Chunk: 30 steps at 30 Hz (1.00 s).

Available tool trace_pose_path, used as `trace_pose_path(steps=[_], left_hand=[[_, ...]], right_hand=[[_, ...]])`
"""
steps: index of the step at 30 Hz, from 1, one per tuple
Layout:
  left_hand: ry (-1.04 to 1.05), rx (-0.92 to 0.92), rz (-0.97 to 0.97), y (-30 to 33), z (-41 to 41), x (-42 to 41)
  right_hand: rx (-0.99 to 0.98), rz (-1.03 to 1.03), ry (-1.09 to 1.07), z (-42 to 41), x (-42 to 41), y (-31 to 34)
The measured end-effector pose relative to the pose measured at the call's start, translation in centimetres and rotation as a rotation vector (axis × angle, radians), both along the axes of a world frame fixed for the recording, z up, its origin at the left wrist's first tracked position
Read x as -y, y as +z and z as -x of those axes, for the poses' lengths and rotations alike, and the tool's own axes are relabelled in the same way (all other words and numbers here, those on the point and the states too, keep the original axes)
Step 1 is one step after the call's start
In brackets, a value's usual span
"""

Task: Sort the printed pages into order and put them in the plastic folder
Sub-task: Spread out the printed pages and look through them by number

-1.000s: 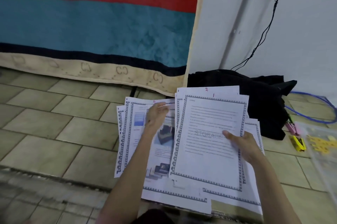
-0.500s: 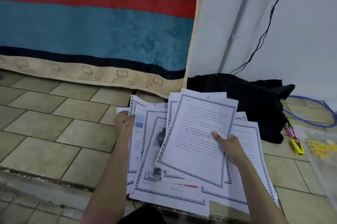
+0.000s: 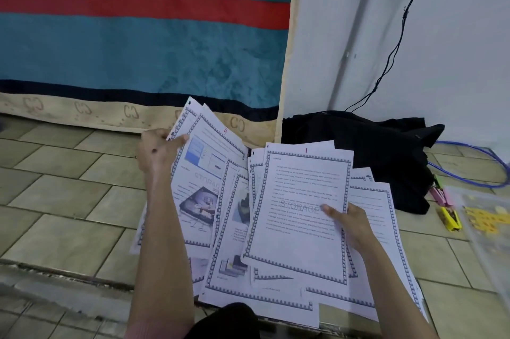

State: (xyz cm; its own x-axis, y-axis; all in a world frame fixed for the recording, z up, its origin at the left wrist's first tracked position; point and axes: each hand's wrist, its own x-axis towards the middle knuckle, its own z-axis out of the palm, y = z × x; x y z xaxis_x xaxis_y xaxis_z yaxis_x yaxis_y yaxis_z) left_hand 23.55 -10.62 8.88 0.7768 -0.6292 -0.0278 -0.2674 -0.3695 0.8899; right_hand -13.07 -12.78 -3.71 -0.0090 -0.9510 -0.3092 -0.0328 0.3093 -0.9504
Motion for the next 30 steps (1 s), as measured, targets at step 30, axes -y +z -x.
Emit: trace_pose_path(steps=[30], left_hand=[[0.123, 0.036, -0.134, -8.0, -0.9, -0.5]], right_hand=[[0.054, 0.047, 0.066, -0.7, 0.0, -0.8]])
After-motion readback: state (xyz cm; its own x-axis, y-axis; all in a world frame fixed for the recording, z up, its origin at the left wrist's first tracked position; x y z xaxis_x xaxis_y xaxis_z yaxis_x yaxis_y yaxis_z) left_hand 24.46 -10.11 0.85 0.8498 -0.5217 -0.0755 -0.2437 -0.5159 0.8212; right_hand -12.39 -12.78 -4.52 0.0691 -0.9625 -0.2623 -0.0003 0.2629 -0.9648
